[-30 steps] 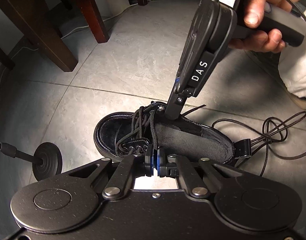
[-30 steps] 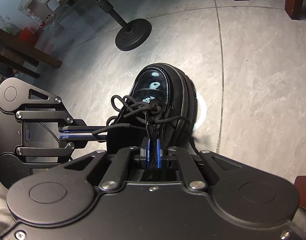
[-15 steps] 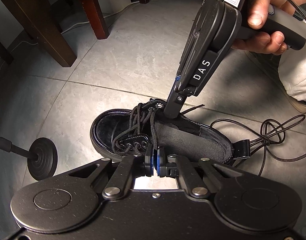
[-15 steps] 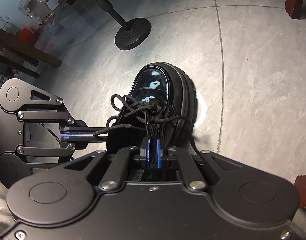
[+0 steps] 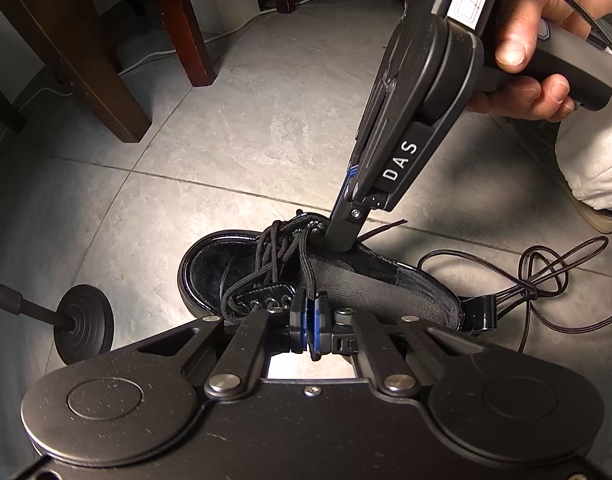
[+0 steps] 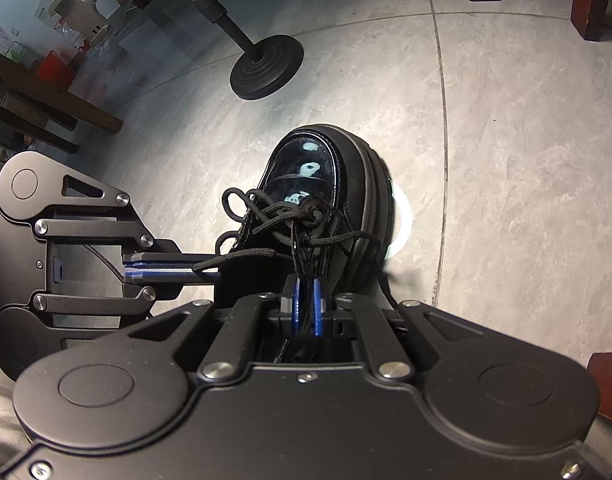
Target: Lace up shoes with both hands
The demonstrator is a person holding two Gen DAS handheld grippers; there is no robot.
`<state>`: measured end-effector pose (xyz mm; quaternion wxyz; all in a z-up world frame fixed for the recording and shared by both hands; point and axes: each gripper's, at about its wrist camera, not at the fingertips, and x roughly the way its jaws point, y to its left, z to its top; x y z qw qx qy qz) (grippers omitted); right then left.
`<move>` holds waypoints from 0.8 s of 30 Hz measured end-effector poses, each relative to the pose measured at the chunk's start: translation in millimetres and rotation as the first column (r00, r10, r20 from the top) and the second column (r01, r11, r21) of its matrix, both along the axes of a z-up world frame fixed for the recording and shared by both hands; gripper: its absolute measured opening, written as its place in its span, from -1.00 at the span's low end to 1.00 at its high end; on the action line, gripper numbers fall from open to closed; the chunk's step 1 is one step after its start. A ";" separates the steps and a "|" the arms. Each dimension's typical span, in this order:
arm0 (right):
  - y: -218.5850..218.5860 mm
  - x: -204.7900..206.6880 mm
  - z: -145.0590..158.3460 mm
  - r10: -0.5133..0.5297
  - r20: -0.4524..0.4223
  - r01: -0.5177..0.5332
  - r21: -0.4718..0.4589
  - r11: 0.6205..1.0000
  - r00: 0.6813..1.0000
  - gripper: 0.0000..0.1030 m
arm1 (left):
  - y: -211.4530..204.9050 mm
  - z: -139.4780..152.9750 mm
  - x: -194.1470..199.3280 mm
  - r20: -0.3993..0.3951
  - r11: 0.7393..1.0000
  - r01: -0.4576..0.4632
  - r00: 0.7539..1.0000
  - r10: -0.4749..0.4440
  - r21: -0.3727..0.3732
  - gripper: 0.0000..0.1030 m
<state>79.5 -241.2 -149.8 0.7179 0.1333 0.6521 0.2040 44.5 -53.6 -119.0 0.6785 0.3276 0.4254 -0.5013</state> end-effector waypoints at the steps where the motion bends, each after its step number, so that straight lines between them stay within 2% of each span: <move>1: 0.0 0.0 0.1 0.000 0.000 0.000 0.000 1.000 1.000 -0.85 | -0.4 -0.4 0.4 -0.002 1.000 0.000 1.000 0.000 -0.002 -0.94; 14: 1.7 1.1 -0.5 0.003 -0.002 -0.003 -0.005 1.000 1.000 -0.85 | -4.4 -7.6 4.7 -0.013 1.000 0.009 1.000 -0.009 0.015 -0.94; 17: 0.5 1.5 -1.1 -0.005 -0.008 0.005 0.000 1.000 1.000 -0.85 | -4.4 -3.5 4.0 -0.009 1.000 0.009 1.000 -0.009 -0.001 -0.94; 24: -0.4 1.8 -1.3 -0.007 -0.011 0.007 0.002 1.000 1.000 -0.85 | -1.8 -3.8 5.3 -0.042 1.000 -0.002 0.999 0.002 -0.004 -0.94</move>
